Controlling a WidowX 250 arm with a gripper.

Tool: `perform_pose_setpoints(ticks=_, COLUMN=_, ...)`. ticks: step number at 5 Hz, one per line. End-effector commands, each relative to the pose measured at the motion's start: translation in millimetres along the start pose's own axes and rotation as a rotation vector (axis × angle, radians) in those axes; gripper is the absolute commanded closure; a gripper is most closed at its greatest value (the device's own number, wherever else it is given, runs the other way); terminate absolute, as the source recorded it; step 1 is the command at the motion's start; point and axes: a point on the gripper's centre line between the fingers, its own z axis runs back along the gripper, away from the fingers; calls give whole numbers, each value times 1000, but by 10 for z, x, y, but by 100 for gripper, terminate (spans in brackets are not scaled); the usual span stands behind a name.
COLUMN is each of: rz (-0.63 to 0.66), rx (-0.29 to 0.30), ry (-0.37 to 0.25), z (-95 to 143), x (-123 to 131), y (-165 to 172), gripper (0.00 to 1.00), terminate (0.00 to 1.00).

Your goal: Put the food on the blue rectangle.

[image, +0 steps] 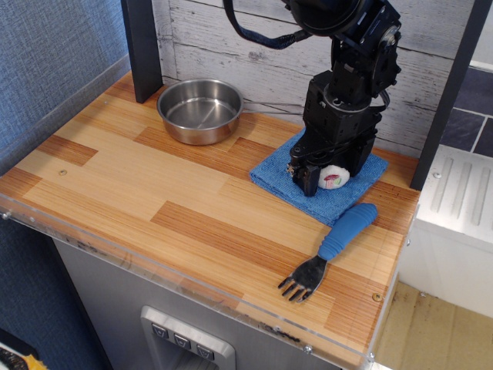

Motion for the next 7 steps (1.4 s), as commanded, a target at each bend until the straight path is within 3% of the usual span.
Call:
perform_pose_setpoints(ticks=1, rz=32, rx=-137, ry=-27, z=601, x=119, y=-101, gripper=0, terminate=0)
perform_pose_setpoints(ticks=5, rz=103, rx=-253, ry=-39, z=1346, x=172, y=88, gripper=0, terminate=0)
perform_pose_setpoints(ticks=7, rz=103, rx=-253, ry=-39, z=1346, x=172, y=88, gripper=0, terminate=0)
